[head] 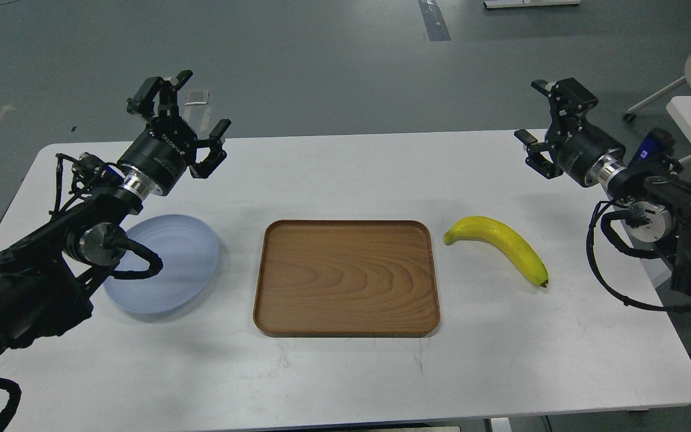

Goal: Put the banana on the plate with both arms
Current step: 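Move the left gripper down to the edge of the light blue plate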

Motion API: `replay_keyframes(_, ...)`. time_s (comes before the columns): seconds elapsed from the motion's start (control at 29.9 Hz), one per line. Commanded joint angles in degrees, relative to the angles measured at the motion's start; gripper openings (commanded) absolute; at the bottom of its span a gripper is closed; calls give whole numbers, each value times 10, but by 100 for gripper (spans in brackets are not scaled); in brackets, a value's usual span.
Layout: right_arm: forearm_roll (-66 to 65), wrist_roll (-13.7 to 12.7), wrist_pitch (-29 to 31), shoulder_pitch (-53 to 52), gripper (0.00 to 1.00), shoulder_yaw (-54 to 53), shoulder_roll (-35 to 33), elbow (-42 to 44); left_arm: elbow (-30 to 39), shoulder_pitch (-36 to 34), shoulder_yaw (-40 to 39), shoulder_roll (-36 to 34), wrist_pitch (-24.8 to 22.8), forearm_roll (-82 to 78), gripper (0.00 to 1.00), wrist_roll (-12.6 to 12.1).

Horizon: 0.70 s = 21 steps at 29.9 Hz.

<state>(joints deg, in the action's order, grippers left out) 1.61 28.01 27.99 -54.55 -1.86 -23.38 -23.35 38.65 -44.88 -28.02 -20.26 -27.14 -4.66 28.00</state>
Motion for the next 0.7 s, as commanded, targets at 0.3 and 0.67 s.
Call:
replay_keyframes(0.3,-5,0,0,2,100,0,1,3,-5,-2,3,-24,-5,-5,100,0)
replay_keyframes(0.67,-6,0,0,4,100,3,1,2,114,-24,7,-201,-9,-459,100,0)
